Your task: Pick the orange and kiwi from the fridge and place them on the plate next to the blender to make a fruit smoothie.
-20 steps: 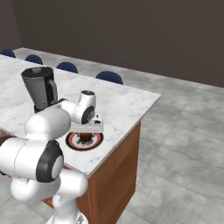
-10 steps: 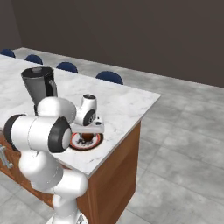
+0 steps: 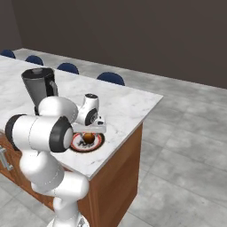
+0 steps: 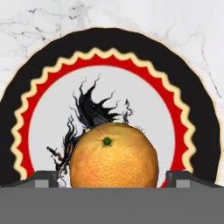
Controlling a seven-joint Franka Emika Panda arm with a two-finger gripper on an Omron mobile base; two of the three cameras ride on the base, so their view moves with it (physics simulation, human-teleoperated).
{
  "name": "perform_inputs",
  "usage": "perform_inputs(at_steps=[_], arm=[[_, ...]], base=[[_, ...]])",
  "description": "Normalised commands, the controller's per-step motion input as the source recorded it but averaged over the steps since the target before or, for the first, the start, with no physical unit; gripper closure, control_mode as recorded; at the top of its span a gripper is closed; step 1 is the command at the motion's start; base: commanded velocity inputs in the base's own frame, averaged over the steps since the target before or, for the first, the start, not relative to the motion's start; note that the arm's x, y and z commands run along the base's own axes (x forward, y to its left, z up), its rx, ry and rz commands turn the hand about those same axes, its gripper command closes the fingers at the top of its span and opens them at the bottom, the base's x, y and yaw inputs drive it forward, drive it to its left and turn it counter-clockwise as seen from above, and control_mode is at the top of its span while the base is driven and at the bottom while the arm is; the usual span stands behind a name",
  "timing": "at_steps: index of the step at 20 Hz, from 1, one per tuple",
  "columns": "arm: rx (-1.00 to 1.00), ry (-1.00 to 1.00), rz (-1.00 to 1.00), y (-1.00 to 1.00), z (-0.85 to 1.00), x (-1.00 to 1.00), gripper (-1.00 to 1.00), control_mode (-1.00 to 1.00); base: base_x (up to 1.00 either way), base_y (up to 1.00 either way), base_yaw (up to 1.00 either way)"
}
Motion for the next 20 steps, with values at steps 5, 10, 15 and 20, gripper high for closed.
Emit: perform_inputs(at_steps=[5, 10, 15, 20], arm=[[0.0, -0.03, 0.0, 0.0, 0.66, -0.16, -1.0, -1.0], [0.0, -0.16, 0.0, -0.07, 0.87, -0.56, -1.0, -1.0], [0.0, -0.08, 0.0, -0.08, 0.75, -0.73, -1.0, -1.0], [0.0, -0.07, 0.0, -0.2, 0.61, -0.76, -1.0, -1.0]], base=[[0.0, 0.0, 0.0], [0.0, 0.0, 0.0], [0.0, 0.0, 0.0], [0.0, 0.0, 0.0]])
